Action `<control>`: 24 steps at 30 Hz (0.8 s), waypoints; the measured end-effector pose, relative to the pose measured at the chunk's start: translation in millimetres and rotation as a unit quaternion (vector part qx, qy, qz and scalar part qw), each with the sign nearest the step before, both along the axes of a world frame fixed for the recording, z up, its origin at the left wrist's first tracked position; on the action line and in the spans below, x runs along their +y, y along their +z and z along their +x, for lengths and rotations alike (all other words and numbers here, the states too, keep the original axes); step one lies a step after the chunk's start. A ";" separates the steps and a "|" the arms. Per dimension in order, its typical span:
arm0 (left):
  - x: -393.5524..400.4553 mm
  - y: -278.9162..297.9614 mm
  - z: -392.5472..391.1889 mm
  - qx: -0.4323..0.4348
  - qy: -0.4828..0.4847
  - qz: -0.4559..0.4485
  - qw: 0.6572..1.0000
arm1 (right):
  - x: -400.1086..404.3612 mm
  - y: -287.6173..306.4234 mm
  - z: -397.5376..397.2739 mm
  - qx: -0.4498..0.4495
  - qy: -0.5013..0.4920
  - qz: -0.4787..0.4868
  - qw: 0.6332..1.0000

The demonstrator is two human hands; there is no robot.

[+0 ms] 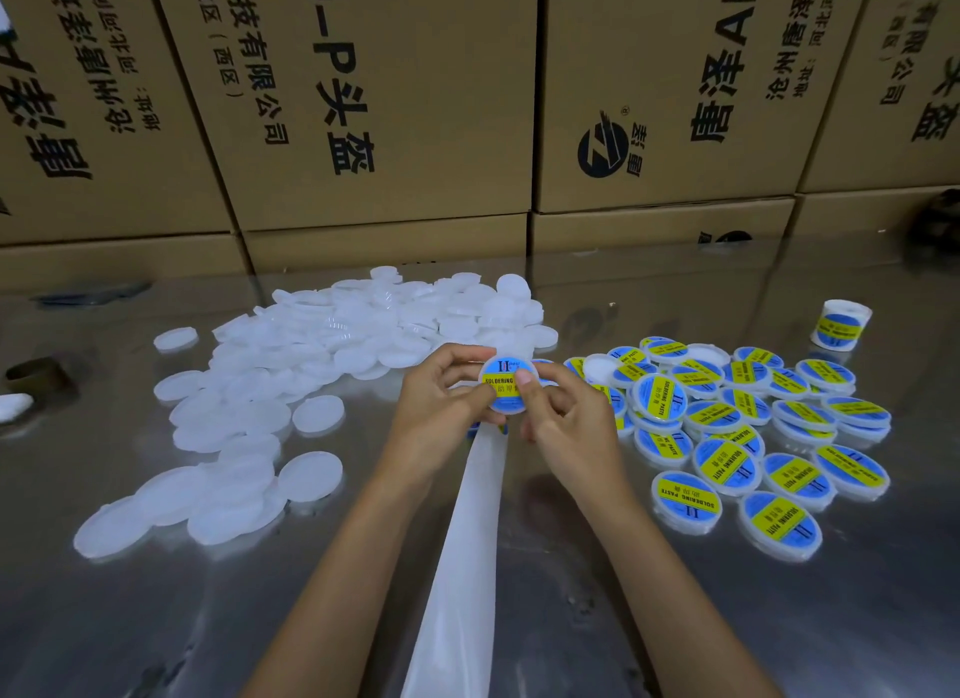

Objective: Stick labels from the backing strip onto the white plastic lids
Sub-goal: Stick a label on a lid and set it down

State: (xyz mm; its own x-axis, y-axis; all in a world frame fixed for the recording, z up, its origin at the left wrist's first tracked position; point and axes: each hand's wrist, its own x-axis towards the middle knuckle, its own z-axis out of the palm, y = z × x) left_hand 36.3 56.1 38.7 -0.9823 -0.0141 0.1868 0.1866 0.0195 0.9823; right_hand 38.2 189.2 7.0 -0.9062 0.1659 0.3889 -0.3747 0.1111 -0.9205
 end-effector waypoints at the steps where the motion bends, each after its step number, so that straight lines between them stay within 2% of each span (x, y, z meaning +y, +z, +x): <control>1: 0.6 0.1 0.8 0.003 -0.003 -0.005 1.000 | 0.7 0.4 -1.1 -0.023 0.003 0.003 1.000; 7: 1.5 -1.5 0.6 0.013 0.029 -0.009 0.999 | 4.2 -1.8 -2.4 -0.035 -0.009 0.094 0.995; 9: 1.1 -2.6 -1.3 0.014 0.049 0.005 0.999 | 4.2 -0.6 -3.0 -0.060 -0.016 0.088 0.994; 10: 0.1 -2.9 -2.3 0.011 0.061 0.016 0.998 | 5.3 0.0 -4.1 -0.080 -0.028 0.054 0.995; 13: -5.5 -4.2 -6.8 -0.006 0.098 0.041 0.994 | 16.9 1.1 -9.7 -0.130 -0.093 -0.125 0.979; 18: -9.4 -7.1 -11.5 -0.021 0.144 0.021 0.989 | 40.6 -0.5 -16.2 -0.210 -0.136 -0.355 0.901; 21: -9.9 -9.0 -13.8 -0.028 0.156 0.007 0.987 | 45.2 -0.1 -16.2 -0.213 -0.127 -0.418 0.874; 24: -11.2 -10.5 -15.3 -0.032 0.158 0.000 0.987 | 44.1 1.6 -15.1 -0.215 -0.123 -0.420 0.873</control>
